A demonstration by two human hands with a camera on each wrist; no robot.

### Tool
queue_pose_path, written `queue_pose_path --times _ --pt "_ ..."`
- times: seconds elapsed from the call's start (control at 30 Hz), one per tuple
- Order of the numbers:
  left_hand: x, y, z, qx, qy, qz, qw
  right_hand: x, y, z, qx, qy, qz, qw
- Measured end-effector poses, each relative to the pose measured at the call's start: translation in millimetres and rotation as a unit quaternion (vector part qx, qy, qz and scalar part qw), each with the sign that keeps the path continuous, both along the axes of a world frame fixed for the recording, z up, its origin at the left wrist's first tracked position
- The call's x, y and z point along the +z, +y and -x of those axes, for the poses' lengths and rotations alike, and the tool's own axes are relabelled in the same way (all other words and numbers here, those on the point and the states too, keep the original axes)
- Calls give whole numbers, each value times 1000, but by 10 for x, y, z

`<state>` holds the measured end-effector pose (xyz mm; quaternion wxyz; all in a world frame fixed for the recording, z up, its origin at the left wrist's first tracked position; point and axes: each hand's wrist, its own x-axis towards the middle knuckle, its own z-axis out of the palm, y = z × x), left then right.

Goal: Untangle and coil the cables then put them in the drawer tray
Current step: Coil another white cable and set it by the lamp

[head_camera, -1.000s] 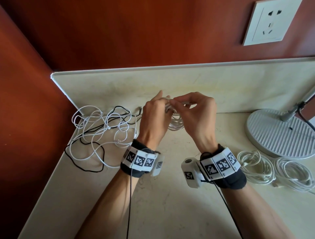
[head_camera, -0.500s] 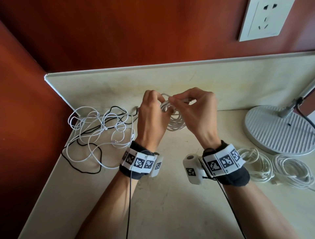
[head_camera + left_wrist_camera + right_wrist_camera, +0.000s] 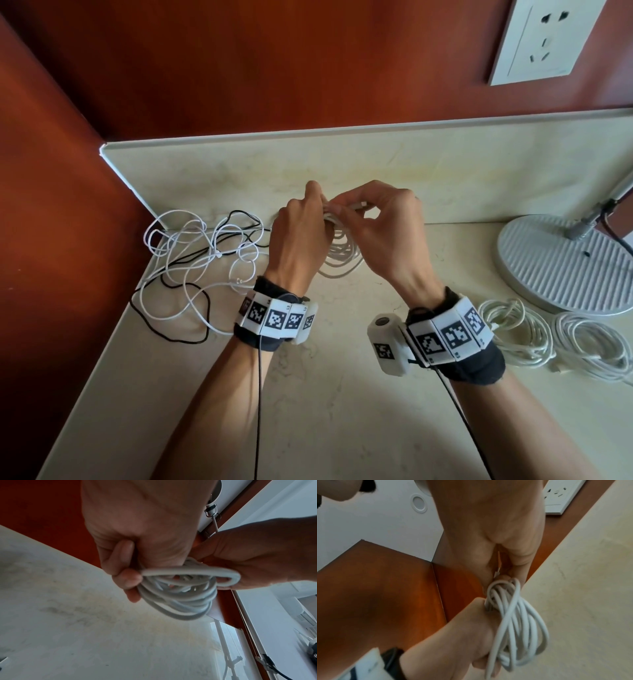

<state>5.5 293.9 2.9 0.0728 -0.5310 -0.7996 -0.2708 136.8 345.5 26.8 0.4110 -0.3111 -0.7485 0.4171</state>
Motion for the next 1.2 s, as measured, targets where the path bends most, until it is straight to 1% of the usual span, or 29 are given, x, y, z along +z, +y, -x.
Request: queue_pose_path --times 0.13,0.27,0.33,0.4,0.5,0.57,0.63,0.77,0.87,0.93,0.97,1.03,1.13,1.2 --pt "-26 8 67 11 26 -30 999 27 15 -31 12 -30 -65 997" --pt "-5 6 131 28 40 -60 997 46 14 -44 -6 -26 -99 995" --pt "18 -9 204 45 47 -74 995 72 56 -77 -13 -4 -81 997" --pt "40 -25 249 51 60 -98 992 100 93 -107 -11 18 -44 999" --pt "48 -13 261 47 19 -118 992 113 93 -101 -7 41 -11 999" --pt "29 2 273 55 -13 -118 991 120 64 -87 -7 46 -3 999" --pt "24 5 281 74 -22 -118 990 129 44 -84 -4 52 3 999" --pt "58 -17 276 127 3 -101 987 169 -70 -85 15 50 -11 999" --pt "88 -49 292 141 2 -124 982 211 -150 -79 34 36 -18 999" --pt "116 -63 279 119 -16 -167 979 226 -108 -78 53 51 7 997" --pt "129 -64 266 93 -35 -192 976 218 -61 -79 63 72 31 995" --pt "142 -61 237 16 -67 -227 971 181 47 -79 72 129 90 985" --pt "138 -83 158 -98 -36 -235 966 110 166 -85 70 191 153 967" --pt "119 -82 108 -124 -37 -248 960 72 187 -79 84 203 198 955"
